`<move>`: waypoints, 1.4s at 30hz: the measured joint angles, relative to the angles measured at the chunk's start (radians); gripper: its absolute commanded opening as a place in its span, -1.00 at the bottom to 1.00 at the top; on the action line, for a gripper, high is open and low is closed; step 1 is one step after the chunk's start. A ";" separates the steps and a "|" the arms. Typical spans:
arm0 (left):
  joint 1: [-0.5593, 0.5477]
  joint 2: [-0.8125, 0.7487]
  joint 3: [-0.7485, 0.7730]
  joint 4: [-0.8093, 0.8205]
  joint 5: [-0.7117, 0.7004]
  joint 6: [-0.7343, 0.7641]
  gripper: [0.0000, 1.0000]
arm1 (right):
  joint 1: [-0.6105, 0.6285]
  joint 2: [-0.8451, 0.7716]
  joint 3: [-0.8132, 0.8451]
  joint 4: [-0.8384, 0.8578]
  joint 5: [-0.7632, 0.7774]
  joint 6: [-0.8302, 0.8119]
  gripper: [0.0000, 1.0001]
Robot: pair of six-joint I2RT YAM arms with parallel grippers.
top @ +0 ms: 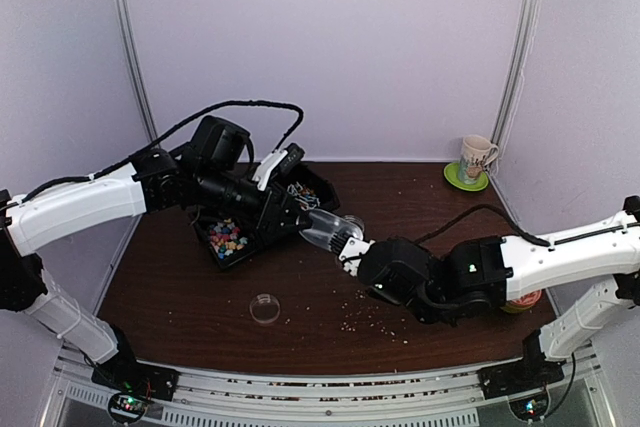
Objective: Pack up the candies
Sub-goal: Pass from the right arm to the left, then pass from the left arm to the right
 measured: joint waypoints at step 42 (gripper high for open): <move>-0.004 -0.010 -0.024 0.096 0.157 -0.032 -1.00 | 0.046 -0.422 -0.378 0.492 -0.291 -0.359 -0.16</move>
